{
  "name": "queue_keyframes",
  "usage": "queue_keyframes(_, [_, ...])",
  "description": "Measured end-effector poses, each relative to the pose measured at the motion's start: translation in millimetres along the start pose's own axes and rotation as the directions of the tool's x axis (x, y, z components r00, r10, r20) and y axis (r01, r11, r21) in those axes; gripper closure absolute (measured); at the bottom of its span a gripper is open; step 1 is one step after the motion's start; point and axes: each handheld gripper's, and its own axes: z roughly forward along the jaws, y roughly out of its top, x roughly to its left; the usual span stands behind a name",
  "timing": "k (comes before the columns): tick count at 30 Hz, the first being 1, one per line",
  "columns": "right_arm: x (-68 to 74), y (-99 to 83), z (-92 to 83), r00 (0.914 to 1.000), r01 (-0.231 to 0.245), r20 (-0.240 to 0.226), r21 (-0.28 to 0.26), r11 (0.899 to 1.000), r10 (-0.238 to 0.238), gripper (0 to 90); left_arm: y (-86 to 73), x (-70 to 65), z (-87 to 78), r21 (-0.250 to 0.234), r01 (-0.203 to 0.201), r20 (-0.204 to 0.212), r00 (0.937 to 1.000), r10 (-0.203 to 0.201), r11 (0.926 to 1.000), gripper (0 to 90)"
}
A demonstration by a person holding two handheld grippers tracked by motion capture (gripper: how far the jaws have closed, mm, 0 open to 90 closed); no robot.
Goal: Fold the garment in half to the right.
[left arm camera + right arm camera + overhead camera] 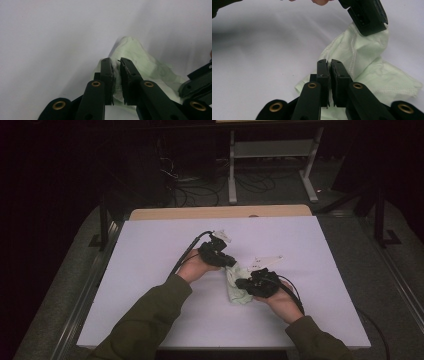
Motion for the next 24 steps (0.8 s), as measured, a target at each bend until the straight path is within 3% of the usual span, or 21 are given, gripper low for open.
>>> queue_keyframes(24, [-14.4, -16.3, -12.8, 0.9995, -0.026, 0.020, 0.019, 0.999, 0.025, 84.1, 19.2, -8.9, 27.2, 0.011, -0.010, 0.016, 0.9998, 0.009, 0.9999, 80.7])
